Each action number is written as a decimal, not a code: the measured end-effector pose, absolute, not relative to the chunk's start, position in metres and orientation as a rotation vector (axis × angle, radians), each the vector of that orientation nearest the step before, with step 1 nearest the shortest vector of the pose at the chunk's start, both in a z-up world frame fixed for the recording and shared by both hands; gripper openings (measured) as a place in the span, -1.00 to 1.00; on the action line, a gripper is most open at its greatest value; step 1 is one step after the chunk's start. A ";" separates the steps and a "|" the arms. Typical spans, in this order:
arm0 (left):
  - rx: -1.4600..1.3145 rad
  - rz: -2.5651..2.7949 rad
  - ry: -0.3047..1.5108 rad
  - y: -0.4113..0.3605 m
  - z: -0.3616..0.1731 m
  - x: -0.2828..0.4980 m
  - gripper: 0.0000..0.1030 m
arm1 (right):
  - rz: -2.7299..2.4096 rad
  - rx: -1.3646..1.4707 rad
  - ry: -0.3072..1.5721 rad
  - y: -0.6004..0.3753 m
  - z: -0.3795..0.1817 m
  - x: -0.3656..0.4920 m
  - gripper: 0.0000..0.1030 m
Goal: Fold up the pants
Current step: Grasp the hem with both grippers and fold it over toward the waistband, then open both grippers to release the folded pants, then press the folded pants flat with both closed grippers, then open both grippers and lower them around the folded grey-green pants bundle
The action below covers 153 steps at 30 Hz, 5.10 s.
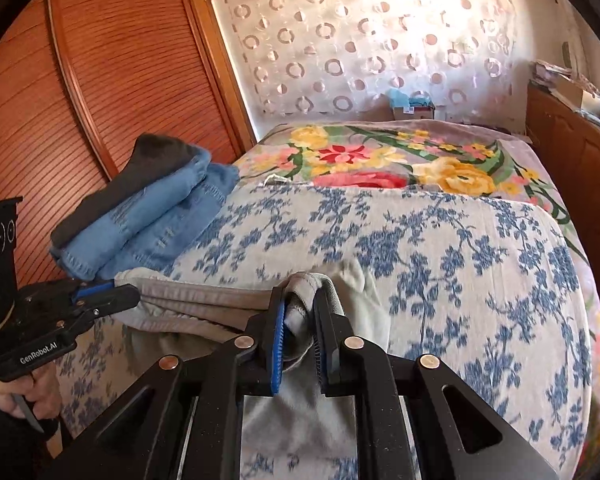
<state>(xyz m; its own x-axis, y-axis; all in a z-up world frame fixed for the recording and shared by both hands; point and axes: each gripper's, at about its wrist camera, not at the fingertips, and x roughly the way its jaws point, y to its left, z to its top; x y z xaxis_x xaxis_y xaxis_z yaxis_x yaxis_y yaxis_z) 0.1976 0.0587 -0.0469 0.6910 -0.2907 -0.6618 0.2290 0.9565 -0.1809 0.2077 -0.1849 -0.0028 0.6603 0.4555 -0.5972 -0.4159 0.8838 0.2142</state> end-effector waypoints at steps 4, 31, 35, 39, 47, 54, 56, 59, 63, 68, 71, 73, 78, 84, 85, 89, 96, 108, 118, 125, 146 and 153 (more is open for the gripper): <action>-0.114 -0.285 0.794 0.062 -0.053 0.207 -0.63 | 0.471 0.078 0.696 -0.188 -0.003 0.218 -0.27; -0.059 -0.277 0.808 0.063 -0.081 0.169 -0.04 | 0.414 -0.077 0.661 -0.178 -0.024 0.231 -0.14; -0.052 -0.286 0.812 0.061 -0.085 0.158 -0.04 | 0.430 -0.041 0.690 -0.189 -0.027 0.219 -0.14; -0.054 -0.298 0.804 0.060 -0.087 0.145 -0.05 | 0.460 -0.041 0.705 -0.205 -0.030 0.194 -0.14; -0.011 -0.303 0.809 0.054 -0.096 0.132 -0.25 | 0.488 -0.122 0.793 -0.218 -0.045 0.162 -0.14; 0.006 -0.294 0.832 0.051 -0.102 0.140 -0.26 | 0.499 -0.140 0.814 -0.212 -0.051 0.171 -0.14; 0.012 -0.290 0.838 0.050 -0.104 0.143 -0.27 | 0.501 -0.142 0.812 -0.210 -0.051 0.173 -0.14; 0.012 -0.297 0.842 0.050 -0.106 0.144 -0.50 | 0.524 -0.131 0.810 -0.210 -0.053 0.174 -0.46; 0.017 -0.304 0.828 0.050 -0.105 0.140 -0.85 | 0.553 -0.095 0.799 -0.214 -0.054 0.172 -0.90; 0.007 -0.286 0.791 0.067 -0.093 0.130 -0.96 | 0.523 -0.053 0.763 -0.235 -0.046 0.166 -0.95; 0.013 -0.235 0.773 0.083 -0.088 0.125 -0.99 | 0.508 -0.042 0.746 -0.244 -0.042 0.161 -0.95; -0.009 -0.226 0.777 0.094 -0.087 0.122 -0.99 | 0.511 -0.029 0.741 -0.249 -0.041 0.156 -0.95; -0.064 -0.285 0.808 0.092 -0.089 0.120 -0.90 | 0.513 -0.054 0.757 -0.245 -0.046 0.149 -0.95; -0.018 -0.337 0.820 0.064 -0.094 0.122 -0.56 | 0.497 -0.042 0.759 -0.243 -0.046 0.142 -0.95; -0.014 -0.339 0.821 0.060 -0.094 0.122 -0.55 | 0.495 -0.039 0.753 -0.244 -0.045 0.138 -0.95; -0.015 -0.341 0.827 0.052 -0.098 0.130 -0.55 | 0.495 -0.032 0.738 -0.247 -0.042 0.121 -0.95; -0.014 -0.346 0.832 0.042 -0.100 0.142 -0.56 | 0.466 -0.050 0.758 -0.247 -0.055 0.107 -0.95; 0.033 -0.362 0.839 0.031 -0.106 0.150 -0.89 | 0.429 -0.076 0.749 -0.237 -0.065 0.106 -0.95; 0.006 -0.355 0.797 0.058 -0.093 0.131 -0.93 | 0.406 -0.050 0.758 -0.242 -0.066 0.113 -0.95; 0.006 -0.307 0.765 0.069 -0.090 0.123 -0.93 | 0.389 -0.002 0.729 -0.255 -0.062 0.110 -0.96; 0.023 -0.356 0.767 0.052 -0.071 0.128 -0.01 | 0.425 -0.054 0.661 -0.260 -0.031 0.090 -0.27; -0.010 -0.375 0.778 0.046 -0.072 0.165 0.54 | 0.438 -0.090 0.647 -0.247 -0.020 0.122 -0.12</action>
<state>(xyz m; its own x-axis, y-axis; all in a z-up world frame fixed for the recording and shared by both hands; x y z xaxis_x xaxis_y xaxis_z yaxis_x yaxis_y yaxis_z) 0.1654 0.0455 -0.0718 0.6498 -0.3339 -0.6828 0.3267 0.9338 -0.1458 0.1217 -0.2471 -0.0203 0.7099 0.3669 -0.6012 -0.4219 0.9050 0.0541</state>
